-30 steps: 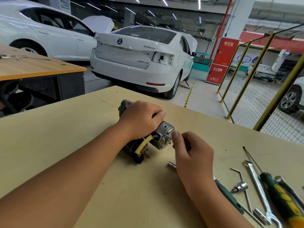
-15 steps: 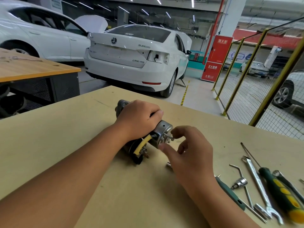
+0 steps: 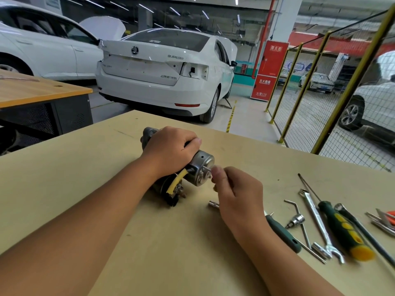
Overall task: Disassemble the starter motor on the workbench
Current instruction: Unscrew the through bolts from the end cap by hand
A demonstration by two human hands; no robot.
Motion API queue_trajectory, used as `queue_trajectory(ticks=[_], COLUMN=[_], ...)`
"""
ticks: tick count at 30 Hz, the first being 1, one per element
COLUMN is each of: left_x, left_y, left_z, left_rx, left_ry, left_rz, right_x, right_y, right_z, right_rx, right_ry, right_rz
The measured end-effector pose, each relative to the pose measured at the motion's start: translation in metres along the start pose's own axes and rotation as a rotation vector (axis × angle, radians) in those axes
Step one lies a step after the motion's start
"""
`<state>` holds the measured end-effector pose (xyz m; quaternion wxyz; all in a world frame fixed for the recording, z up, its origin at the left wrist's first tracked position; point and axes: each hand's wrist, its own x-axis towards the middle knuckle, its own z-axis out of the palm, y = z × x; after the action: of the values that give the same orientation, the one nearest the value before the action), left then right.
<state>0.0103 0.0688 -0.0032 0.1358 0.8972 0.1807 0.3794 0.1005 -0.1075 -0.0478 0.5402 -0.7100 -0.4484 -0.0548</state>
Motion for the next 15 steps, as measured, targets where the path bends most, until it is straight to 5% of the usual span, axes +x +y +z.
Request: queue_trajectory(ticks=[15], left_x=[0.0005], left_y=[-0.0013], left_z=[0.0026], left_rx=[0.037], left_ry=[-0.007], left_rz=[0.010], right_x=[-0.0006], right_y=[0.0028], right_z=[-0.0011], right_rx=[0.026], right_ry=[-0.025], right_rz=[-0.062])
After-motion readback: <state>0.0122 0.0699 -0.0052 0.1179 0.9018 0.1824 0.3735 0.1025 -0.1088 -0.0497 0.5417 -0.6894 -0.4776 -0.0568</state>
